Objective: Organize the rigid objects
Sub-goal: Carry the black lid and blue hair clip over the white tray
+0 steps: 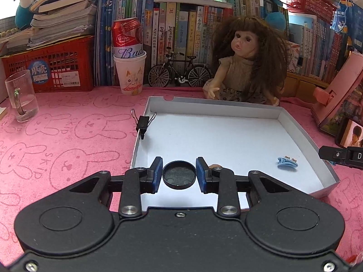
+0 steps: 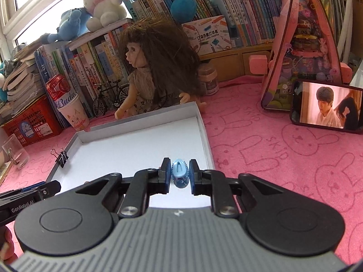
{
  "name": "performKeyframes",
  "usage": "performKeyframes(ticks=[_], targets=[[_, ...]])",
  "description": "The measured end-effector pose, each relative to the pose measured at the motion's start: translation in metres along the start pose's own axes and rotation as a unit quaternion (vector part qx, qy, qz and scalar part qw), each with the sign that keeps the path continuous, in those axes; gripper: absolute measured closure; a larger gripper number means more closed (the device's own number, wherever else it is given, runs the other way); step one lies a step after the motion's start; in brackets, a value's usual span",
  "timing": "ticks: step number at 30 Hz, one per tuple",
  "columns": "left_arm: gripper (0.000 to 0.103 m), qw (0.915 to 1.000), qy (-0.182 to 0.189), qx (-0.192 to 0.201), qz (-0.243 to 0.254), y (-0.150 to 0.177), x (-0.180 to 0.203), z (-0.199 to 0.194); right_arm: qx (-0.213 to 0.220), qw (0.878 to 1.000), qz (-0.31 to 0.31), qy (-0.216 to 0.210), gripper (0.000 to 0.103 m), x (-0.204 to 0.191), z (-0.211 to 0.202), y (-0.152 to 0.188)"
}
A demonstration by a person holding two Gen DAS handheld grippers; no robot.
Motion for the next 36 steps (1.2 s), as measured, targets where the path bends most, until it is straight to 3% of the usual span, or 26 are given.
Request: performKeyframes(ticks=[6,14,20,24,36], targets=[[0.073,0.9998,0.001,-0.021,0.0,-0.003,0.003,0.021,-0.028,0.999,0.029,0.011,0.083,0.003,0.023,-0.008],[0.073,0.9992,-0.005,-0.04,-0.007,0.002,0.003,0.038,-0.038,0.999,0.022,0.03,0.082,0.0,0.039,-0.004],[0.073,0.9993,-0.013,-0.036,0.001,0.002,0.007,0.043,-0.04,0.998,0.022,0.043,0.082,-0.001,0.048,-0.002],[0.073,0.9994,0.005,-0.033,0.001,0.0,0.011,0.043,-0.043,0.998,0.026,0.042,0.082,0.0,0.051,-0.002],[0.073,0.9996,0.009,-0.026,0.012,-0.003,0.024,0.048,-0.042,0.998,0.019,0.044,0.082,-0.003,0.054,0.0]])
Point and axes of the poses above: each gripper's, at about its wrist camera, not at the fingertips, and z roughly the way its jaws point, x to its right, y to its underside, the point moved 1 cm from there along z, roughly the way its jaws point, and after that the axes turned 13 degrees about z, right-handed, at the moved point
